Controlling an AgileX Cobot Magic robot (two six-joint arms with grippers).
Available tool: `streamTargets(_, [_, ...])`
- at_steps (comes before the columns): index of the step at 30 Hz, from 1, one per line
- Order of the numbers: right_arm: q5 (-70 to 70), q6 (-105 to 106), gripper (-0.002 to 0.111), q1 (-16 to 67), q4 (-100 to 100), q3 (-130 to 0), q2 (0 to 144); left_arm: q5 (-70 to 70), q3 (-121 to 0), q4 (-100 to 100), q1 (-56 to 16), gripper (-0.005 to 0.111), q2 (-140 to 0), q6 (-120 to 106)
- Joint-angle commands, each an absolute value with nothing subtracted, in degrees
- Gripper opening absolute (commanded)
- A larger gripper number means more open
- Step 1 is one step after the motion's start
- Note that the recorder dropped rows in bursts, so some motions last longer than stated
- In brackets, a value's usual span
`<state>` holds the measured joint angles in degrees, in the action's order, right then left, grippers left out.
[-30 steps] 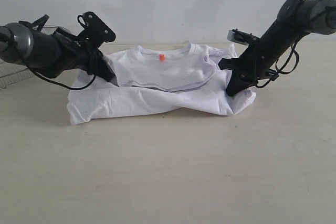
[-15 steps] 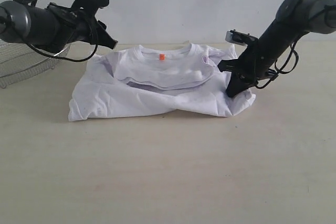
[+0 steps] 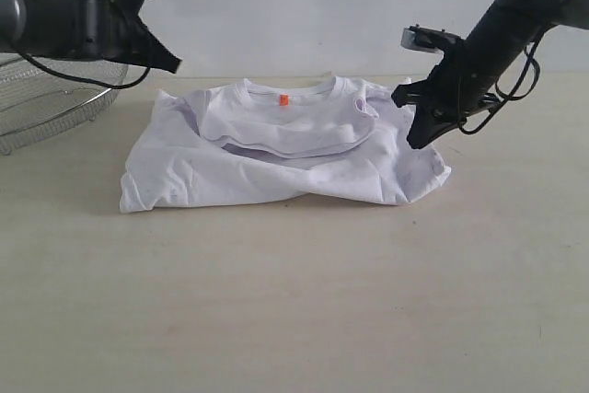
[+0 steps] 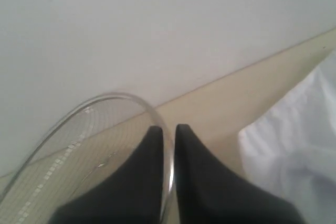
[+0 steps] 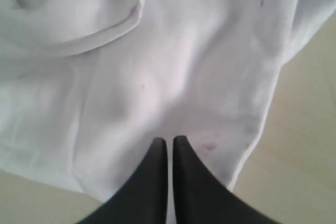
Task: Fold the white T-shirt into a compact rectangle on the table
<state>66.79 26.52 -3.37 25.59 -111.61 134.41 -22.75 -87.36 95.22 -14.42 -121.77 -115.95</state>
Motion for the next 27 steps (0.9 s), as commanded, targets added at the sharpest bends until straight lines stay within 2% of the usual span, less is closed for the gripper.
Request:
streamTargets(1, [68.7, 27.6, 0.000, -3.4, 25.3, -111.4, 133.6, -26.6, -79.9, 99.9, -16.7, 0.005, -116.7, -121.5])
streamTargets(8, [69.9, 27.6, 0.000, -2.8, 27.6, -111.4, 133.6, -10.5, -63.3, 99.9, -19.9, 0.005, -109.0, -113.7])
streamTargets(14, [68.0, 28.7, 0.000, 1.4, 27.6, -111.4, 133.6, -2.9, -60.4, 99.9, -19.5, 0.005, -109.4, -103.7])
streamTargets(18, [64.2, 24.7, 0.000, 4.6, 18.8, -111.4, 133.6, 4.4, -60.2, 99.9, -15.9, 0.005, -108.8, -96.5])
streamTargets(22, [63.3, 21.0, 0.000, 5.1, 14.0, -111.4, 133.6, 19.3, -59.3, 96.1, -10.1, 0.005, -109.5, -85.8])
streamTargets(27, [60.6, 18.3, 0.000, 5.1, 13.5, -111.4, 133.6, 18.0, -59.4, 78.1, -6.4, 0.005, -111.9, -66.7])
